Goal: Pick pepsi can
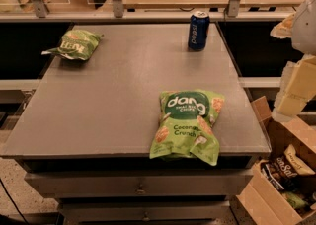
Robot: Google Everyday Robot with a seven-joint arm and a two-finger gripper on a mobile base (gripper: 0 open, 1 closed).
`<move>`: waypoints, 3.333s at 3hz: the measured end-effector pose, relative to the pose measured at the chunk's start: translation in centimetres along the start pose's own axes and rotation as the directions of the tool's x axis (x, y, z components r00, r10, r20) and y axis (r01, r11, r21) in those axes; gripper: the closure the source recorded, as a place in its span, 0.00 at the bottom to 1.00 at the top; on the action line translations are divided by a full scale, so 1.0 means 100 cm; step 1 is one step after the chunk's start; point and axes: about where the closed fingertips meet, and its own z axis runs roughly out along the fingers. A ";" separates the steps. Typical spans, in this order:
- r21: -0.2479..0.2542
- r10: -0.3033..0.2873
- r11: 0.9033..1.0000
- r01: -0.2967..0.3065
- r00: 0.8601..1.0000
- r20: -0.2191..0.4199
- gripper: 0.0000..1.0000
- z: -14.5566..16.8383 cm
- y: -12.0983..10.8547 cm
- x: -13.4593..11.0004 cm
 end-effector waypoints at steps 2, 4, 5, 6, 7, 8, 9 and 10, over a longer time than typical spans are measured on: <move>0.018 -0.006 1.000 0.005 1.000 0.020 0.00 0.005 -0.024 -0.008; 0.016 0.011 1.000 -0.015 0.978 0.210 0.00 0.020 -0.107 -0.040; 0.026 0.046 0.998 -0.059 0.935 0.351 0.00 0.034 -0.151 -0.056; 0.047 0.069 0.994 -0.103 0.882 0.466 0.00 0.051 -0.185 -0.066; 0.091 0.119 0.977 -0.194 0.843 0.524 0.00 0.062 -0.213 -0.066; 0.098 0.206 0.944 -0.314 0.798 0.566 0.00 0.085 -0.236 -0.057; 0.076 0.258 0.923 -0.377 0.754 0.604 0.00 0.113 -0.251 -0.055; 0.056 0.272 0.913 -0.404 0.705 0.655 0.00 0.138 -0.262 -0.065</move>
Offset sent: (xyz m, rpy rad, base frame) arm 0.0688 0.0016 0.0033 0.0345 -0.0408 0.0152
